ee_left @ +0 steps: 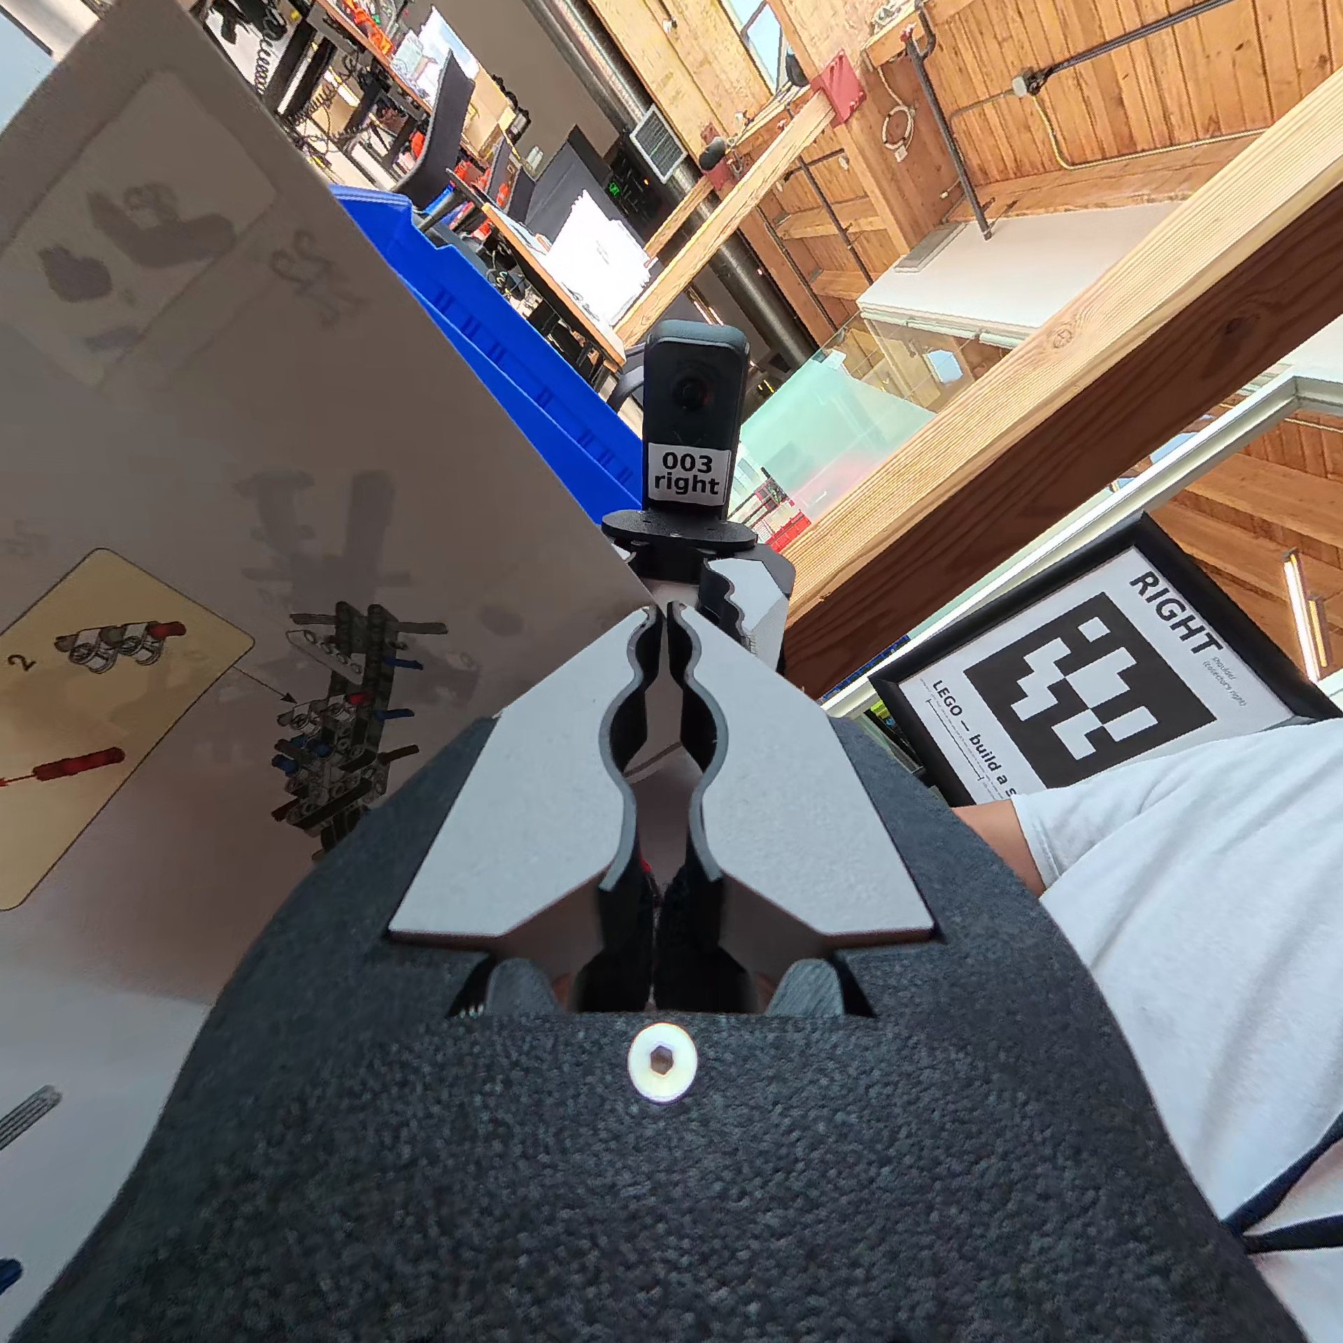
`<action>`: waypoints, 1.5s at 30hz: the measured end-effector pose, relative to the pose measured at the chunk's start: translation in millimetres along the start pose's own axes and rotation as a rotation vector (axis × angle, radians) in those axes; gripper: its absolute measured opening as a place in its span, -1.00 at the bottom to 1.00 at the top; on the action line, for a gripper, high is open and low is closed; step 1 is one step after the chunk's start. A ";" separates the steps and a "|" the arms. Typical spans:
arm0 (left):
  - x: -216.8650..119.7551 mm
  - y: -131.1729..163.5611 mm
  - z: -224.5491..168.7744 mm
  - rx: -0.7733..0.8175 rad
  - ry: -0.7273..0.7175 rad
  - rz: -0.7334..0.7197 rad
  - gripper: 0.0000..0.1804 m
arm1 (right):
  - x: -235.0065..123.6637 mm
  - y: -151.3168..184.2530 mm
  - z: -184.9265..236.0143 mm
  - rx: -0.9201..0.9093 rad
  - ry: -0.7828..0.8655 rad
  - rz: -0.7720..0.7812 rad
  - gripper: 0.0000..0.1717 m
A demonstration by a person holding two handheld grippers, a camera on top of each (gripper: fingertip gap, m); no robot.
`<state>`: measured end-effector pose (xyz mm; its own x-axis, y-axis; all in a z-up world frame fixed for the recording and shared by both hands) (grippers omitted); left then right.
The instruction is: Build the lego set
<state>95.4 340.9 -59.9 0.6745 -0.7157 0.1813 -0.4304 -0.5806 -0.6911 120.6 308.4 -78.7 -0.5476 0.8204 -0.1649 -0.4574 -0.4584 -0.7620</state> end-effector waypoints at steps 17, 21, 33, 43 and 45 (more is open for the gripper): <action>1.6 1.3 2.9 0.021 -0.022 0.022 -1.00 | -1.3 -1.8 0.1 0.044 -0.043 -0.012 -0.37; -1.6 1.6 6.2 0.032 -0.061 0.044 -1.00 | -1.7 -3.2 -6.7 0.058 0.010 -0.021 -0.38; -15.5 -4.9 5.1 0.058 -0.096 0.045 -1.00 | 2.2 -0.8 -20.6 0.074 0.155 -0.013 -0.44; -37.1 1.6 31.1 0.091 -0.357 0.120 -0.87 | 2.2 6.1 -35.2 0.012 0.274 0.031 -0.45; -33.6 12.3 35.7 0.081 -0.380 0.193 -0.74 | 1.8 6.7 -36.6 0.016 0.275 0.033 -0.45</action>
<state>88.9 371.7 -99.5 0.7658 -0.6054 -0.2172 -0.5320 -0.4066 -0.7427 142.2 319.3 -107.0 -0.3527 0.8658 -0.3550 -0.4543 -0.4901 -0.7439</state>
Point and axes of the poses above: each gripper's, where its closed fingertips meet, x out along the fingers, y out of its underside, z = x × y across the jaws, the point moved 3 cm from there along -x, back along the fingers, and after that the axes turned 10 degrees about y, right-handed, at the moved point
